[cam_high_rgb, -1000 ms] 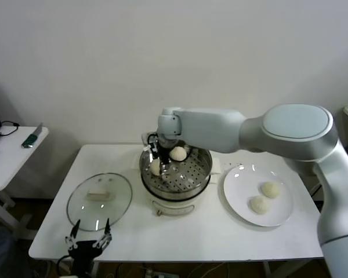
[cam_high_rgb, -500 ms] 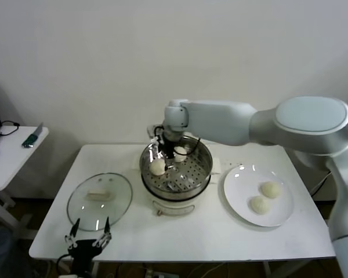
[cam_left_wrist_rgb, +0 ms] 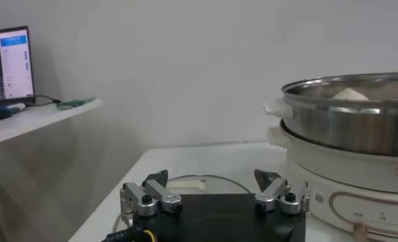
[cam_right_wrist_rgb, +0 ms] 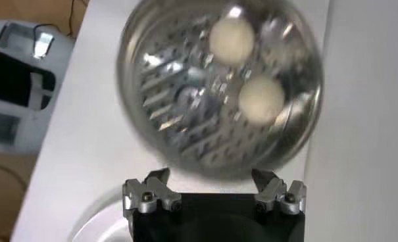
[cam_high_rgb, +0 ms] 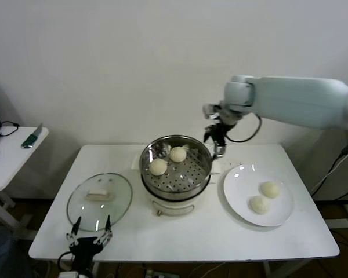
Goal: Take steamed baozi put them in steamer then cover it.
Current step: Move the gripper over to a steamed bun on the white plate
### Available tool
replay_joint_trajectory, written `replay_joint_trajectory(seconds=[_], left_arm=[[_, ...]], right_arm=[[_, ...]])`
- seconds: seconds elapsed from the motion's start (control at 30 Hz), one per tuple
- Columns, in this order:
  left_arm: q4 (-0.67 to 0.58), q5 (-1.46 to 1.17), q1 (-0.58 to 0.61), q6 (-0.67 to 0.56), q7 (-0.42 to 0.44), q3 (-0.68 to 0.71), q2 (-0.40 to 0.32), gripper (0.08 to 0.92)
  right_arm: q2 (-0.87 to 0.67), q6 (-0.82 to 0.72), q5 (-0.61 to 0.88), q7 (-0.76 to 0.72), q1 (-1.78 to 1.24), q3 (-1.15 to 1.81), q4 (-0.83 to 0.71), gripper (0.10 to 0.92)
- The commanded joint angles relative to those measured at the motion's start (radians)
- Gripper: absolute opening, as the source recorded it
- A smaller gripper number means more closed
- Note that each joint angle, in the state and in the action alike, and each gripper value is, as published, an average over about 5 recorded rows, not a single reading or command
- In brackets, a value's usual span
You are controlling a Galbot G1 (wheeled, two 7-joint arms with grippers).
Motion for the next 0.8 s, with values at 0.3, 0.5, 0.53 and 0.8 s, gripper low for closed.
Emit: replay_joint_trajectory(seconds=[0.3,0.5,0.53,0.8], left_arm=[[0.022,0.005,-0.003,-0.001,-0.001,0.004,-0.002,0.823],[0.028,0.006,-0.004,-0.002,-0.003,0.004,-0.003,0.823],[0.030,0.006,-0.004,-0.003,-0.003,0.004,-0.003,0.823],[0.033,0.007,-0.003,-0.003,-0.005,0.003,-0.002,0.823]], right_arm=[[-0.421,0.032,-0.335,-0.013,-0.130,-0.036,0.129,0.823],[-0.404,0.015,-0.418,0.009,-0.288,0.072,0.075,0.823],[-0.398,0.011,-0.429,0.014,-0.310,0.089,0.068,0.823],[-0.352,-0.014,-0.490,0.043,-0.466,0.205,0.013,0.823]])
